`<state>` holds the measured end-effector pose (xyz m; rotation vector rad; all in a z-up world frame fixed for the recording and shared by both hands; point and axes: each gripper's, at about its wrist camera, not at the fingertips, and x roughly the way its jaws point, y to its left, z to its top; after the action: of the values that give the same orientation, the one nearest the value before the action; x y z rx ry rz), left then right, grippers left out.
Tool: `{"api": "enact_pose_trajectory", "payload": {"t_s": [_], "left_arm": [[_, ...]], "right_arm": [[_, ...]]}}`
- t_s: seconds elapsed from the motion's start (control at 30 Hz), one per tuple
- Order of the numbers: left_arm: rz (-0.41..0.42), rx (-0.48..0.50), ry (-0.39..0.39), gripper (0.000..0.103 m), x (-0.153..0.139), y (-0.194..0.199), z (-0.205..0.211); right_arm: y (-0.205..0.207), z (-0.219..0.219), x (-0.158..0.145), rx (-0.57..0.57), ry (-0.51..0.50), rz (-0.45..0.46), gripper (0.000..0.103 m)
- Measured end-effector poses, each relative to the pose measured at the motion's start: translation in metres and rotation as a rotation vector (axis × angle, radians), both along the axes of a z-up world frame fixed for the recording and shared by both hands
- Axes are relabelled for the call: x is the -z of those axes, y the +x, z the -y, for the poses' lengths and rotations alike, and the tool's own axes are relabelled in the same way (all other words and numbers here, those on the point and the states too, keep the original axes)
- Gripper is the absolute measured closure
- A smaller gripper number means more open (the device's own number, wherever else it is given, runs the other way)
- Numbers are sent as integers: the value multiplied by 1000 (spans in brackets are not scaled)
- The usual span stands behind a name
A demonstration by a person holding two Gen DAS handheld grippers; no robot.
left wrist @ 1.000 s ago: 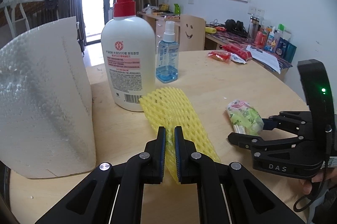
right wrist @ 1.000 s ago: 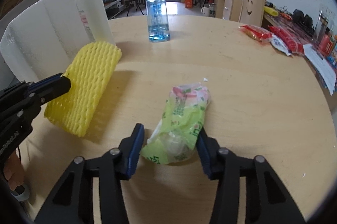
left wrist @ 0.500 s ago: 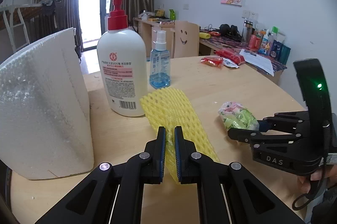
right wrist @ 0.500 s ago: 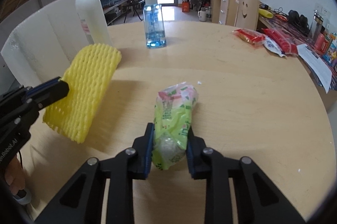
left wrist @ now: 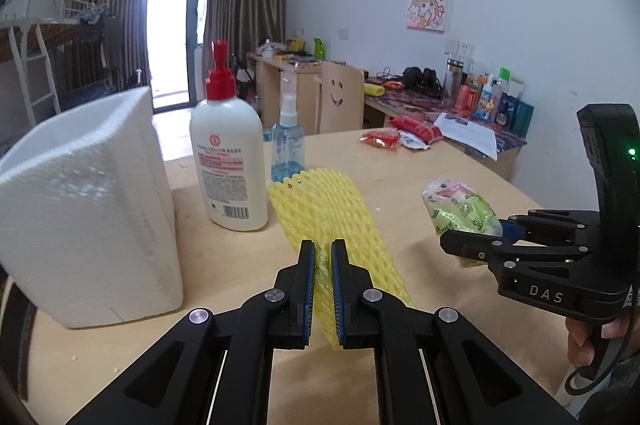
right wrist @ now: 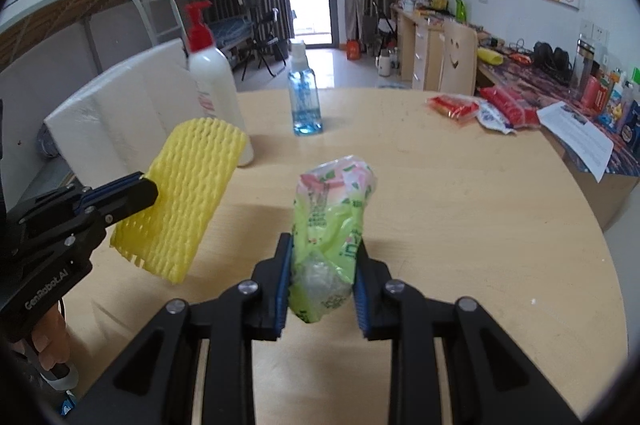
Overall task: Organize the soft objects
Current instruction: 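Carry the sponge and green bag in both grippers over the foam box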
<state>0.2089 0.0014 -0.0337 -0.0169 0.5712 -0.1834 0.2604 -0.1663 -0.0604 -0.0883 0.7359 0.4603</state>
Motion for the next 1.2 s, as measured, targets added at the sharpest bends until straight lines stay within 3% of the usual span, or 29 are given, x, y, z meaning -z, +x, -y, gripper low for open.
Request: {"api": "enact_pose_trajectory", "payload": {"t_s": [0.6,1.2], "left_arm": [[166,-42,64,94,-53,-87,10],[352,-48,110,94,-89,-153,19]], "right_arm": [[-86,23,-55,-29,82,220,72],[-137,41,-85,-53,132,408,72]]}}
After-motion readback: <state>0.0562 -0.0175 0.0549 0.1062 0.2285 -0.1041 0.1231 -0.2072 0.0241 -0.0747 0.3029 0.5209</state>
